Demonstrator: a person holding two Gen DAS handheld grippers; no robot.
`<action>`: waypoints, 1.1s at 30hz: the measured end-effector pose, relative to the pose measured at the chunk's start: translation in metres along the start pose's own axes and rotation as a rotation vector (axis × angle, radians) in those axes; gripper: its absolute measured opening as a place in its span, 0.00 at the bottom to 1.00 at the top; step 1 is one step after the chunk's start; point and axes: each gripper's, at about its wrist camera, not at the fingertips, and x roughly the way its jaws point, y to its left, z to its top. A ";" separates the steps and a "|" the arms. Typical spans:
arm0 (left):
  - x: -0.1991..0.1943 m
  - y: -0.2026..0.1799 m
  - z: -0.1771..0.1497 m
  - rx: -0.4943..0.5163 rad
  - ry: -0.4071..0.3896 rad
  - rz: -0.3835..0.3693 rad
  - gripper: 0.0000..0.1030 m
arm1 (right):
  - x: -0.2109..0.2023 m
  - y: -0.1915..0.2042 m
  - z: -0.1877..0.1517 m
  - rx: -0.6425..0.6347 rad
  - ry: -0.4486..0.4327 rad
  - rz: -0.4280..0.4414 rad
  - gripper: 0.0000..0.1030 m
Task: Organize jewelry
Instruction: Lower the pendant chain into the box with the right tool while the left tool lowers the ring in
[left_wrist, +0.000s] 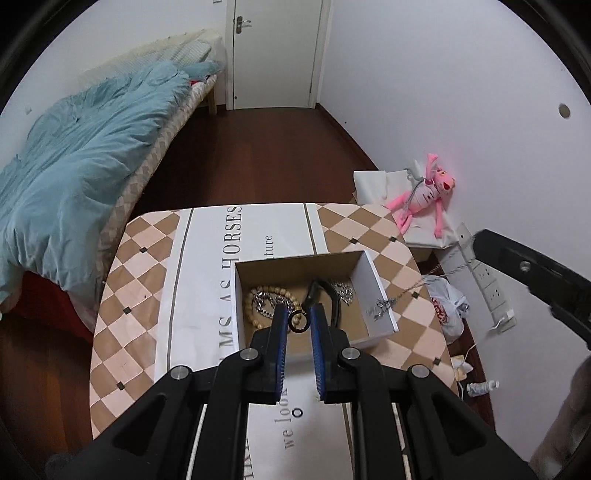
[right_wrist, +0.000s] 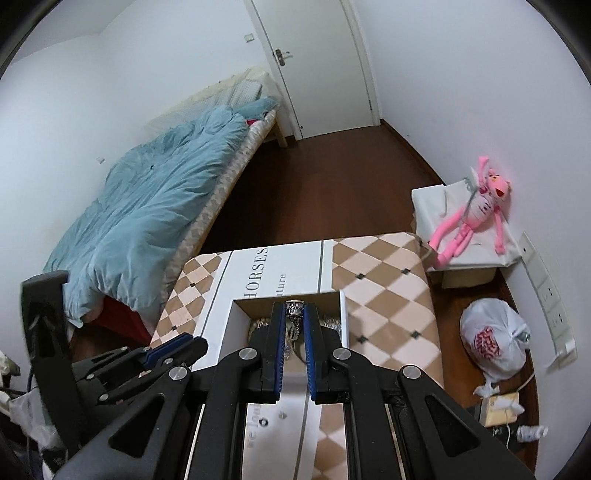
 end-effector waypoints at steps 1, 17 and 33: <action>0.003 0.003 0.002 -0.005 0.005 -0.001 0.10 | 0.010 0.000 0.005 0.002 0.016 0.002 0.10; 0.096 0.050 0.032 -0.116 0.214 -0.069 0.10 | 0.140 -0.015 0.027 0.008 0.274 -0.022 0.10; 0.095 0.056 0.042 -0.121 0.212 -0.076 0.10 | 0.096 0.006 0.046 -0.058 0.236 0.009 0.10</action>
